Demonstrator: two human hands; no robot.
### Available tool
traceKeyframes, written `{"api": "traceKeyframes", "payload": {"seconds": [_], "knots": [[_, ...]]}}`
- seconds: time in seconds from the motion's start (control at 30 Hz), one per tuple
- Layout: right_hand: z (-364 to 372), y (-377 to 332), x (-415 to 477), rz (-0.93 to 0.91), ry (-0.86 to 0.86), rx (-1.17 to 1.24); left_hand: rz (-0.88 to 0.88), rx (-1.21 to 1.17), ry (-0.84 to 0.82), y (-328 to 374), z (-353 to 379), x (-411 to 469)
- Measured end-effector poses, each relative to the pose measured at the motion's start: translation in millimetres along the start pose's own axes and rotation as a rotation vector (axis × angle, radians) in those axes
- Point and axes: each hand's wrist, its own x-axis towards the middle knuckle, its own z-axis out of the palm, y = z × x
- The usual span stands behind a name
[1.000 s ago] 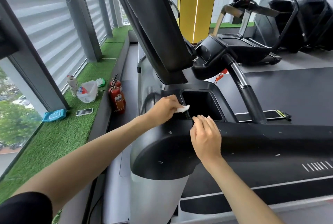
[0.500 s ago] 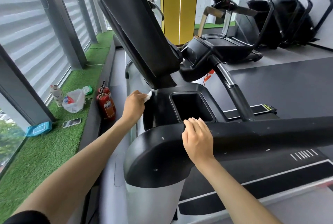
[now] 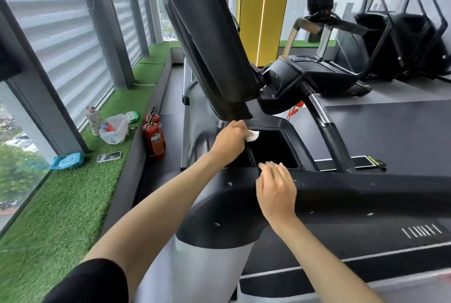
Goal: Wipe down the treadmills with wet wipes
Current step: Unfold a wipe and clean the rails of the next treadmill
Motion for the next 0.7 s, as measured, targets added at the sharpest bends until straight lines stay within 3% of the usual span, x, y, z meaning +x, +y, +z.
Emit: {"api": "traceKeyframes", "payload": {"seconds": [0.07, 0.27, 0.43, 0.53, 0.7], "knots": [[-2, 0, -1, -0.003, 0.0, 0.013, -0.038, -0.088, 0.026, -8, -3, -1], [-6, -6, 1, 0.049, -0.01, 0.006, -0.507, -0.285, 0.22, -68, -14, -53], [-9, -22, 0, 0.177, -0.08, 0.026, -0.731, -0.385, 0.256, -82, 1, -106], [-8, -37, -7, 0.057, -0.109, 0.078, -0.855, -0.448, 0.274, -82, 12, -133], [-4, -73, -12, -0.236, -0.135, 0.117, -1.137, -0.677, 0.09, -97, 29, -180]]}}
